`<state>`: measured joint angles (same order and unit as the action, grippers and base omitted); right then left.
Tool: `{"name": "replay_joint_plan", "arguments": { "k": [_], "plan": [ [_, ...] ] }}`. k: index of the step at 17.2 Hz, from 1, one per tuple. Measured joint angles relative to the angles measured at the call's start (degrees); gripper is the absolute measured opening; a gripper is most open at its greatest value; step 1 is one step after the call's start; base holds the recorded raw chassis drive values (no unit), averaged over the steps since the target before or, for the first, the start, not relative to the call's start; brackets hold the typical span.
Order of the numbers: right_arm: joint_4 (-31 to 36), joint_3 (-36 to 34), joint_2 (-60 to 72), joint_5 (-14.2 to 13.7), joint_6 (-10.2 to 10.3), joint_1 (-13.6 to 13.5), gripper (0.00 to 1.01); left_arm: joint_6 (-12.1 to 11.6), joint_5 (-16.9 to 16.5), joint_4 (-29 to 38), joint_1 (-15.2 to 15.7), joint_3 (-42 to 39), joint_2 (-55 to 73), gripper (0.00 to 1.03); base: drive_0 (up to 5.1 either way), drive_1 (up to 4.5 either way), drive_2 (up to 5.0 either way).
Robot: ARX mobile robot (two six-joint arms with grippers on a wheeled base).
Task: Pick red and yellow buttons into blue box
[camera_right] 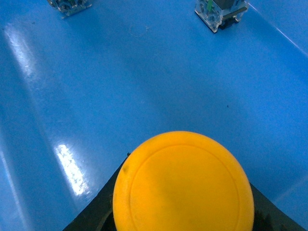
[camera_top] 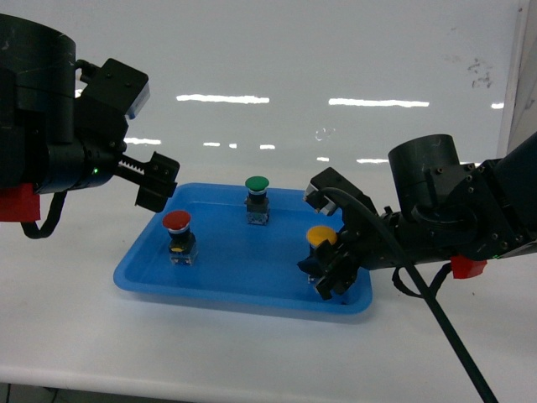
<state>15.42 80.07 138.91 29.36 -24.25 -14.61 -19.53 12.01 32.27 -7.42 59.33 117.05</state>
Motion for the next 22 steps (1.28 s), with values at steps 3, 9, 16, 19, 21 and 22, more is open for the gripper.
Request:
{"name": "replay_joint_plan", "arguments": {
  "k": [3,9,16,19,21,22],
  "plan": [
    [1.4,-5.0,-6.9,-0.1,4.5,1.3,0.42,0.0,0.0,0.0,0.0,0.0,0.0,0.98,0.0,0.0,0.0],
    [6.2,-21.8,-26.9,0.3,12.7,5.2,0.42,0.0,0.0,0.0,0.0,0.0,0.0,0.98,0.0,0.0,0.0],
    [4.5,-32.2,-41.6,2.3,14.8,13.3,0.41,0.3,-2.8,-3.7,0.0,0.8,0.0,0.98,0.0,0.0,0.0],
    [4.6,-33.2,-44.5,2.7,15.7,13.9,0.41,2.5,-7.9,-10.9,-0.2,3.8,0.5,0.98,0.0,0.0,0.0],
    [4.8,-33.4,-45.5,3.2,16.3,13.9,0.41,3.8,-9.9,-13.2,-0.4,4.9,0.9,0.98,0.0,0.0,0.0],
    [4.8,-33.6,-46.1,3.3,16.6,13.9,0.41,4.9,-11.3,-14.7,-0.6,5.5,1.2,0.98,0.0,0.0,0.0]
  ]
}}
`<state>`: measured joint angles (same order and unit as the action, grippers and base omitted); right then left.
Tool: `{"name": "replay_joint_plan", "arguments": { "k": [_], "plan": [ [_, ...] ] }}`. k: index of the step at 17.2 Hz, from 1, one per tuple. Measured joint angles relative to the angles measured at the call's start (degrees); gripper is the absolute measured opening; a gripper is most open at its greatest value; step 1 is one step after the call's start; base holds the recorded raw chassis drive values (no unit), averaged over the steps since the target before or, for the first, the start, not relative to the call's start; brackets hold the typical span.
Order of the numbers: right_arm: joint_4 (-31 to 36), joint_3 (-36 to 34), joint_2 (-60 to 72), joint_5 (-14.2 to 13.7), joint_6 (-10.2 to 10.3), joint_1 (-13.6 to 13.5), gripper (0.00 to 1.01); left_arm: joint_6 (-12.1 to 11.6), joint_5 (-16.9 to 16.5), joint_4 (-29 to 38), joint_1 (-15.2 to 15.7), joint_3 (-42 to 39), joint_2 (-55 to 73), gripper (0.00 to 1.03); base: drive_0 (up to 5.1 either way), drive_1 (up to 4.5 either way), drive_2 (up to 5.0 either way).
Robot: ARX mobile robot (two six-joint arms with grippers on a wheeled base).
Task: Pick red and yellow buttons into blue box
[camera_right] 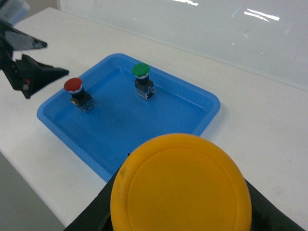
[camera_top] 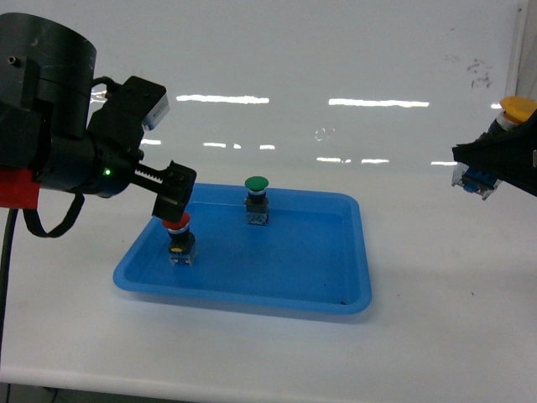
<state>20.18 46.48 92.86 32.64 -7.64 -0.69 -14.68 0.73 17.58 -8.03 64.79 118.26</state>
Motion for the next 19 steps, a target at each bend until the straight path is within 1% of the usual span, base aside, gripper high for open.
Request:
{"name": "replay_joint_plan", "arguments": {
  "k": [2,3,4,5,8,11,14,19],
  "plan": [
    [0.1,-0.3,-0.5,0.4,0.5,0.0,0.41,1.4,-2.1,-2.4,-0.5,0.9,0.7,0.98,0.0,0.0,0.0],
    [-0.1,-0.5,-1.0,0.6,0.9,0.0,0.41,3.9,-3.5,-6.0,-1.8,2.6,2.6,0.98,0.0,0.0,0.0],
    [0.3,-0.6,-1.1,0.7,1.4,0.0,0.41,4.0,0.8,-4.2,-2.4,4.0,5.2,0.98,0.0,0.0,0.0],
    [0.2,-0.6,-1.1,0.7,1.6,0.4,0.41,4.0,1.4,-4.1,-1.9,4.0,5.2,0.98,0.0,0.0,0.0],
    [-0.1,-0.6,-1.1,1.0,1.6,0.4,0.41,4.0,1.6,-4.2,-1.6,4.0,5.2,0.98,0.0,0.0,0.0],
    [-0.1,-0.6,-1.1,1.0,1.6,0.3,0.41,4.4,0.7,-5.7,-2.0,4.5,5.3,0.98,0.0,0.0,0.0],
    [-0.1,-0.6,-1.1,1.1,1.6,0.3,0.41,4.9,0.7,-6.0,-2.4,5.3,5.6,0.98,0.0,0.0,0.0],
    [0.2,-0.6,-1.1,1.3,1.6,0.3,0.41,5.4,2.6,-6.4,-2.3,7.0,9.2,0.98,0.0,0.0,0.0]
  ]
}}
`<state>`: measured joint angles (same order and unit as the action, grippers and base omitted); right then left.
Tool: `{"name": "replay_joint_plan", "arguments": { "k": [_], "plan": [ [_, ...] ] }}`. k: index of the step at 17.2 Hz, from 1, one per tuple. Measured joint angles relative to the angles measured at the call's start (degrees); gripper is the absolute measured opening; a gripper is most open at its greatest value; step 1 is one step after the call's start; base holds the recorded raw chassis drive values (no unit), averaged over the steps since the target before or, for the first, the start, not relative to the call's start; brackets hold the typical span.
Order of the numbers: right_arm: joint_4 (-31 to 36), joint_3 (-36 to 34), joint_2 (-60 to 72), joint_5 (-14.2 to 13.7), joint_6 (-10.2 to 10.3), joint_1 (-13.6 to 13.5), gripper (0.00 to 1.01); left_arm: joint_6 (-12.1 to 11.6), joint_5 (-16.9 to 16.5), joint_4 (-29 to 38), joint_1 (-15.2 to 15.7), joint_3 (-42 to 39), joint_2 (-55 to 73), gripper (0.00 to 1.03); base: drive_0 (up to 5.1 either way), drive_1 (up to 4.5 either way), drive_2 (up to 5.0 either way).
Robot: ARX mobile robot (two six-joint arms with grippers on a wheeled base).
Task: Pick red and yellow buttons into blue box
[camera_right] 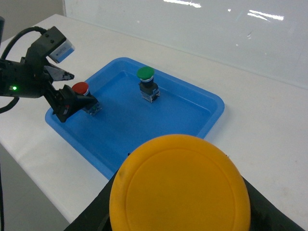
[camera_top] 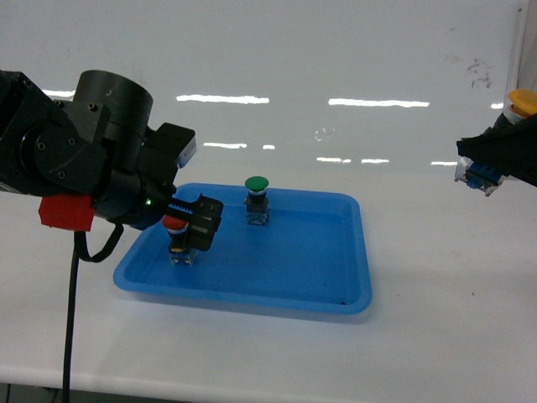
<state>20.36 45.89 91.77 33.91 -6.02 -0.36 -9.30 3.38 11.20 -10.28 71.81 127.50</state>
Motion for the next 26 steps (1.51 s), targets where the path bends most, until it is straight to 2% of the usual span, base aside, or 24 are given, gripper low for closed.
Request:
{"name": "replay_joint_plan", "arguments": {
  "k": [10,15,21,22,24,26],
  "plan": [
    [-0.2,0.0,0.2,0.2,-0.1,-0.4,0.41,2.9,1.2,-2.5,-2.0,2.8,4.3,0.98,0.0,0.0,0.0],
    [-0.3,0.0,0.2,0.3,-0.2,-0.4,0.41,3.0,4.2,-3.8,-1.9,3.1,5.2,0.97,0.0,0.0,0.0],
    [-0.4,-0.3,0.5,0.3,-0.3,-0.4,0.41,3.0,4.2,-3.7,-1.9,3.1,5.2,0.31,0.0,0.0,0.0],
    [-0.4,-0.3,0.5,0.3,-0.3,-0.4,0.41,3.0,4.3,-3.7,-1.9,3.2,5.2,0.26,0.0,0.0,0.0],
    [-0.4,-0.3,0.6,0.3,-0.3,-0.4,0.41,2.9,4.3,-3.7,-1.9,3.2,5.2,0.24,0.0,0.0,0.0],
    [-0.4,-0.4,0.9,0.2,-0.5,-0.4,0.41,2.3,4.3,-0.8,-1.0,2.2,5.0,0.24,0.0,0.0,0.0]
  ]
}}
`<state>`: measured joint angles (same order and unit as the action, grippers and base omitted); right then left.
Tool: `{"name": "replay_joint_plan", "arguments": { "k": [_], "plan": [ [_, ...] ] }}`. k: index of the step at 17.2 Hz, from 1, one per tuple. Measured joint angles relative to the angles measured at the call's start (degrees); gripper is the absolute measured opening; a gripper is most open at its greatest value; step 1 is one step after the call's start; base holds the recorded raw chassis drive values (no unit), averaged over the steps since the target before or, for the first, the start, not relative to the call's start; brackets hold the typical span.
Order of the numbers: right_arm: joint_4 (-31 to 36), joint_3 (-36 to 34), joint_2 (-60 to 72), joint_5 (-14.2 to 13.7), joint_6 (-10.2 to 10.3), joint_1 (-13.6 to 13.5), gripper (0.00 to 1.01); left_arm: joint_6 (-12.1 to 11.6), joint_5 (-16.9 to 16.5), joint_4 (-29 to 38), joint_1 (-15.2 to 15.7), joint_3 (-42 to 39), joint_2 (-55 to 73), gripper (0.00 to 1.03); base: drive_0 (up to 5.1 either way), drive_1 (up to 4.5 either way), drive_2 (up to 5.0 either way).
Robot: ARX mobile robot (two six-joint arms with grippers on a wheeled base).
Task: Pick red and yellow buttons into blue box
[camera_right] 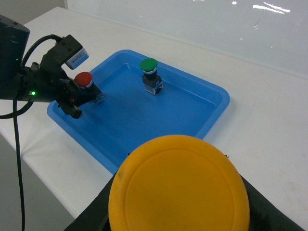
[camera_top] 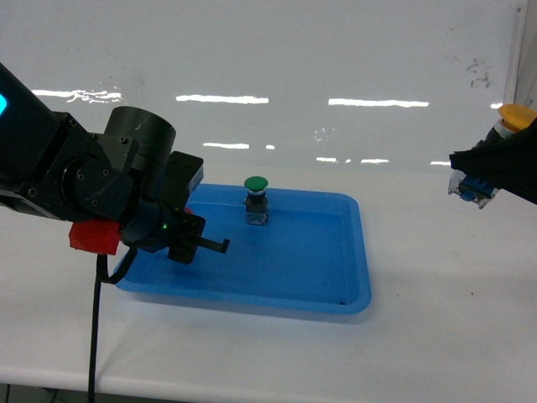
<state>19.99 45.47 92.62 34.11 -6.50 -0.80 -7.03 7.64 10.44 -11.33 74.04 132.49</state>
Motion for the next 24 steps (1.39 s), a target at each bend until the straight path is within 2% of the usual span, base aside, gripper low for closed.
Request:
{"name": "replay_joint_plan", "arguments": {
  "k": [3,5,12,16,20,22,24],
  "plan": [
    [0.1,0.0,0.0,-0.2,-0.2,-0.4,0.41,-1.8,0.7,3.5,2.9,-2.3,-2.7,0.24,0.0,0.0,0.0],
    [0.2,0.0,0.0,-0.2,-0.2,-0.5,0.41,-3.3,1.4,5.7,3.6,-4.3,-5.5,0.24,0.0,0.0,0.0],
    [0.5,-0.3,-0.2,-0.8,0.1,-0.9,0.41,-10.3,-2.9,11.7,3.5,-13.0,-19.8,0.23,0.0,0.0,0.0],
    [0.6,-1.1,-1.4,-1.0,0.6,-1.6,0.41,-12.4,-4.9,12.9,3.2,-16.1,-26.2,0.23,0.0,0.0,0.0],
    [0.5,-2.4,-4.1,-1.3,1.8,-3.1,0.41,-14.1,-5.9,16.3,4.1,-20.5,-33.2,0.23,0.0,0.0,0.0],
    [0.2,-3.7,-7.6,-1.7,3.7,-5.0,0.41,-16.0,-6.5,19.7,5.9,-27.6,-40.7,0.23,0.0,0.0,0.0],
    [-0.7,-4.7,-9.0,-3.0,4.1,-6.0,0.41,-16.2,-8.1,19.7,5.8,-30.8,-46.0,0.23,0.0,0.0,0.0]
  ]
}}
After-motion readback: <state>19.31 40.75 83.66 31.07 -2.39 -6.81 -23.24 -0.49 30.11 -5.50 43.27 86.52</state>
